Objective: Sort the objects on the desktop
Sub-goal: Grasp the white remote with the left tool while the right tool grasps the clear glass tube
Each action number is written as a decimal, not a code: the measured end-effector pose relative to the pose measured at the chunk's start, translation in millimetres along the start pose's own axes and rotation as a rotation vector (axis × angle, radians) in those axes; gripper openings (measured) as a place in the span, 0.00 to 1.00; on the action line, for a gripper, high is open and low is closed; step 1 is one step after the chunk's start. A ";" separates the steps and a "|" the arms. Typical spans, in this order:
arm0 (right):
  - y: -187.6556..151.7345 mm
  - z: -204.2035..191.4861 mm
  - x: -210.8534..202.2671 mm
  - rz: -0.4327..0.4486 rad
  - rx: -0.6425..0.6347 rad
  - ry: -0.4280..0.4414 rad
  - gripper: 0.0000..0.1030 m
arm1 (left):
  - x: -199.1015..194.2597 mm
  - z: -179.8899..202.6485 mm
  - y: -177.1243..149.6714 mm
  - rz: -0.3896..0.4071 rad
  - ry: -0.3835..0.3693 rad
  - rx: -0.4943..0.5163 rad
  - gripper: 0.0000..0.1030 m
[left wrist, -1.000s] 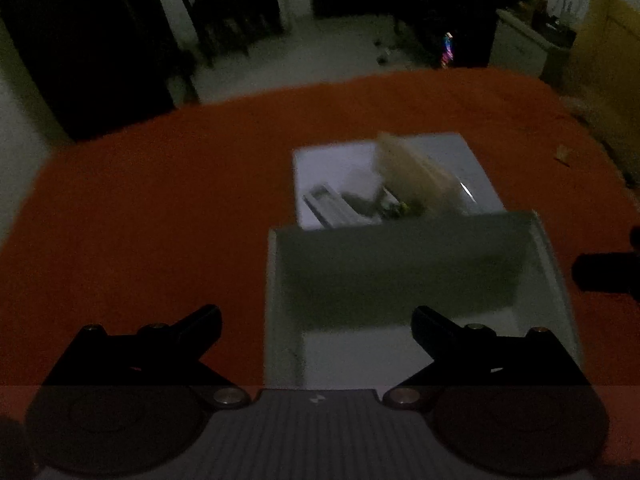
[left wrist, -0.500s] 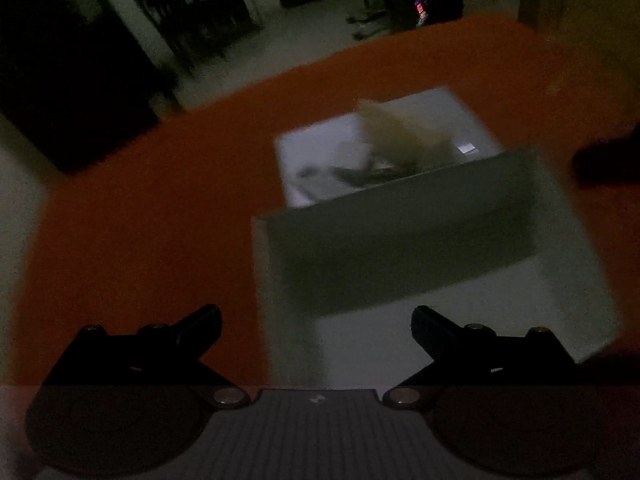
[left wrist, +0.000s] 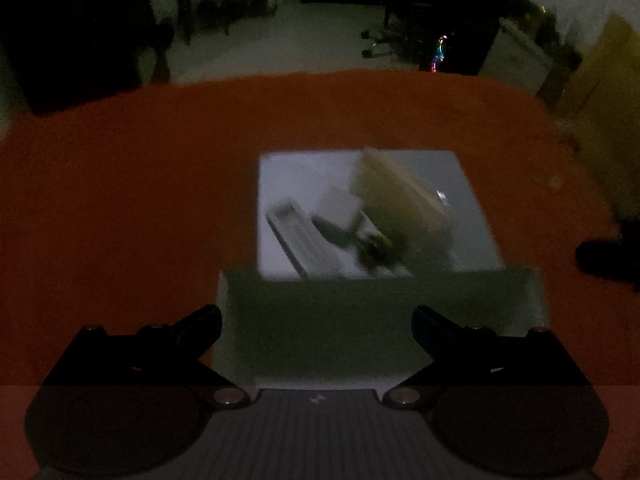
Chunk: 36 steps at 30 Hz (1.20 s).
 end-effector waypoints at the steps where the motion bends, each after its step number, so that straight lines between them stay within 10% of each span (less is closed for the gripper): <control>1: 6.7 4.8 8.9 -0.003 0.001 -0.024 1.00 | 6.4 1.6 7.5 0.017 0.028 0.055 0.99; 12: 27.5 35.7 109.5 0.060 0.110 -0.035 1.00 | 86.7 -7.1 40.6 -0.005 -0.195 -0.056 0.98; 15: 33.2 41.6 131.8 0.056 0.095 -0.018 0.98 | 118.3 -6.9 33.4 -0.099 -0.169 -0.041 0.92; 18: 34.9 48.9 159.6 0.017 0.074 -0.022 0.94 | 142.1 -4.5 35.2 -0.188 -0.046 0.050 0.62; 27: 19.9 59.4 194.2 -0.131 -0.067 -0.032 0.85 | 194.0 -9.5 36.8 -0.353 -0.045 -0.142 0.73; 31: 3.0 59.8 220.0 -0.193 -0.152 -0.032 0.51 | 219.0 -14.1 18.2 -0.363 -0.072 -0.221 0.73; 36: -16.0 52.3 251.6 -0.171 -0.196 0.015 0.46 | 229.5 -23.0 12.5 -0.366 -0.041 -0.245 0.73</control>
Point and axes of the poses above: each gripper's, at about its wrist camera, not at the fingertips, and x roughly the way its jaws point, z to its right, y to its top, the point moved 2 cm from there along x, roughly the way its jaws point, and after that the axes turned 13 degrees about z, right-handed, at the moved point
